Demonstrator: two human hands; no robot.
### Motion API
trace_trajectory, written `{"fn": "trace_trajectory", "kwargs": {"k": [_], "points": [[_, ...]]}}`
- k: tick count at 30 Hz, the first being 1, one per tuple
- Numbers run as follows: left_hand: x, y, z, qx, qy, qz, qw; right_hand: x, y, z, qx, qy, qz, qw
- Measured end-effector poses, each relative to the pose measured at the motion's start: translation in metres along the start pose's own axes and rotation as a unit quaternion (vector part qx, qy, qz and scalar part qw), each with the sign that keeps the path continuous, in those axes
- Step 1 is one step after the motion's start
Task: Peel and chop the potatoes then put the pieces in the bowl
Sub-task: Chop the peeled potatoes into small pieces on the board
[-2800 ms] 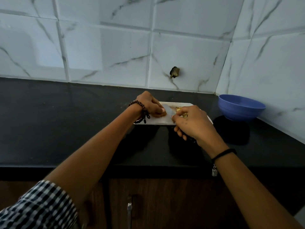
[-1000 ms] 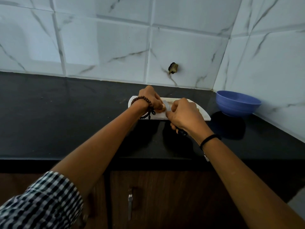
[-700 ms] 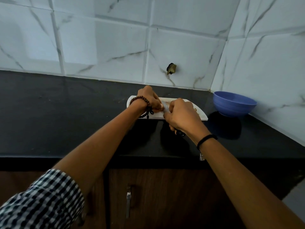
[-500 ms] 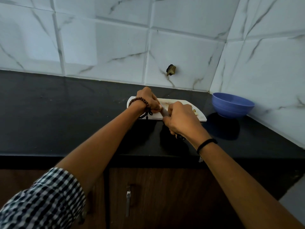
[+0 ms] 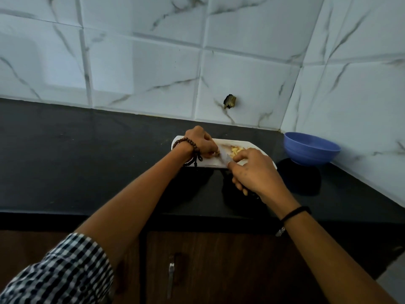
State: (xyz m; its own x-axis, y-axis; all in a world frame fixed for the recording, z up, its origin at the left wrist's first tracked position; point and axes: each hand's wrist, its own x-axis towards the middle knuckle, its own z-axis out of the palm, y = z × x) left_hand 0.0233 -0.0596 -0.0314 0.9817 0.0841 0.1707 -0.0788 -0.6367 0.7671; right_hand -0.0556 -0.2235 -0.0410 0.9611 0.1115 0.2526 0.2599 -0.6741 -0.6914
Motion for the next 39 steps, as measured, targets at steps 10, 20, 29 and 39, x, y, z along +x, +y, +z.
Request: {"fn": "trace_trajectory", "kwargs": {"k": [10, 20, 29, 39], "points": [[0.001, -0.004, 0.003, 0.004, 0.020, 0.009, 1.000, -0.004, 0.013, -0.005, 0.089, 0.026, 0.036, 0.995], [-0.003, -0.003, 0.006, 0.102, 0.019, 0.110, 0.988, -0.004, 0.018, -0.003, 0.125, 0.036, 0.028, 0.991], [-0.002, -0.006, 0.001, 0.100, -0.016, 0.151, 0.983, 0.000, 0.019, -0.002, 0.090, 0.046, 0.020, 0.995], [0.001, -0.007, 0.000, 0.148, 0.011, 0.125, 0.981, 0.070, -0.004, 0.005, 0.008, 0.058, -0.019, 0.998]]}}
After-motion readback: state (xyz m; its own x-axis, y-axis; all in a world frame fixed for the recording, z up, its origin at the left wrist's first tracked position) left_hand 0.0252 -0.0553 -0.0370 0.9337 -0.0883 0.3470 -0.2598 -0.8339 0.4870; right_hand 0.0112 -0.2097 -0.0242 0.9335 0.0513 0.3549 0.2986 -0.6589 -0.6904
